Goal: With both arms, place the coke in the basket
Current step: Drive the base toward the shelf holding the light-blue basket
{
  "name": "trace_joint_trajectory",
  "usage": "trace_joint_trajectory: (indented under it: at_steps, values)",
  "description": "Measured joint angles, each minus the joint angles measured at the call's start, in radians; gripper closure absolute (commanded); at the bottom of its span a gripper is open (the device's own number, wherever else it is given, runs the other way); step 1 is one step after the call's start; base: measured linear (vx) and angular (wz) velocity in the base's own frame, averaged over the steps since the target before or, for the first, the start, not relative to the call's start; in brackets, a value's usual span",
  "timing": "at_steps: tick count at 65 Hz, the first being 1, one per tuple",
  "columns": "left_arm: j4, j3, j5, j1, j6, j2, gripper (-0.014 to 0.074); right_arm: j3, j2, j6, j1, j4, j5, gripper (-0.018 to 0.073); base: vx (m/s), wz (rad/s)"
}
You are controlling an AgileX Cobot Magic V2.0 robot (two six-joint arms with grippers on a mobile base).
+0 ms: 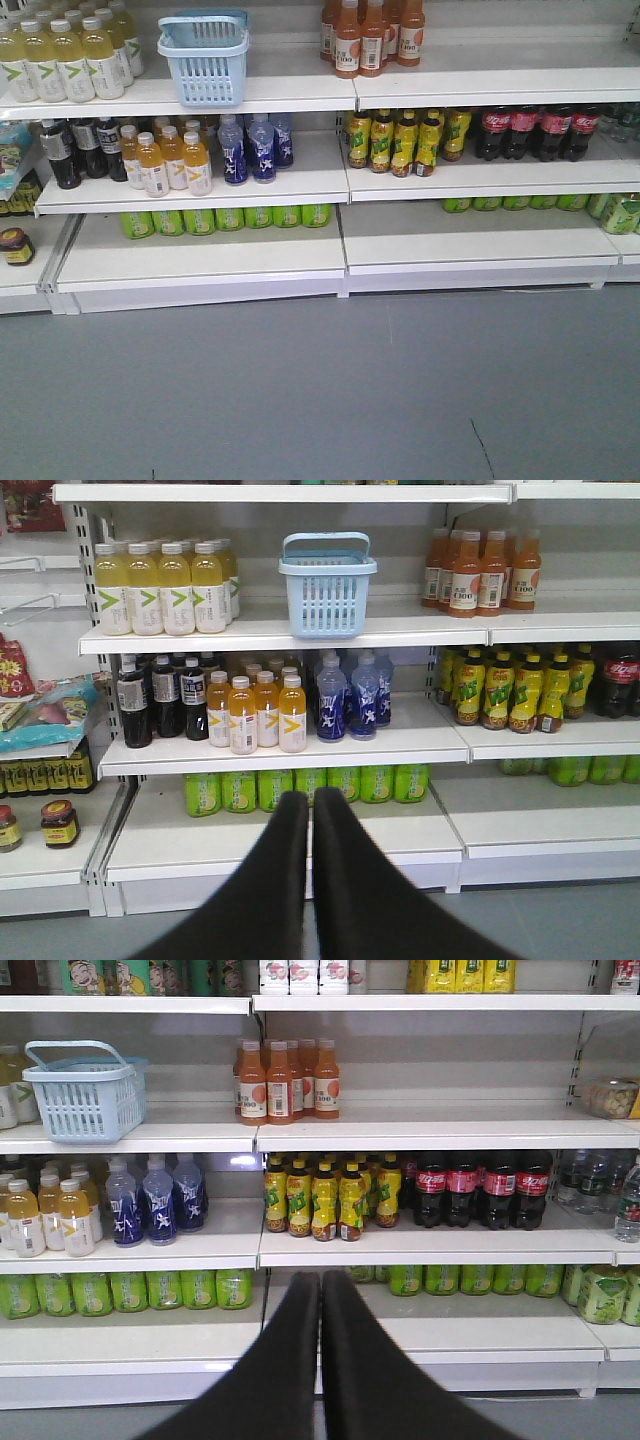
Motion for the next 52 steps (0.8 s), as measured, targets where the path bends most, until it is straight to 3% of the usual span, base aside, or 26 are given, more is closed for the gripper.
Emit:
trace_joint_trajectory:
  at_steps: [52]
  values:
    - [0.000, 0.000, 0.000, 0.000, 0.000, 0.000, 0.0602, 0.000, 0.000, 0.000, 0.000, 0.000, 0.000, 0.0569, 0.05, 0.01]
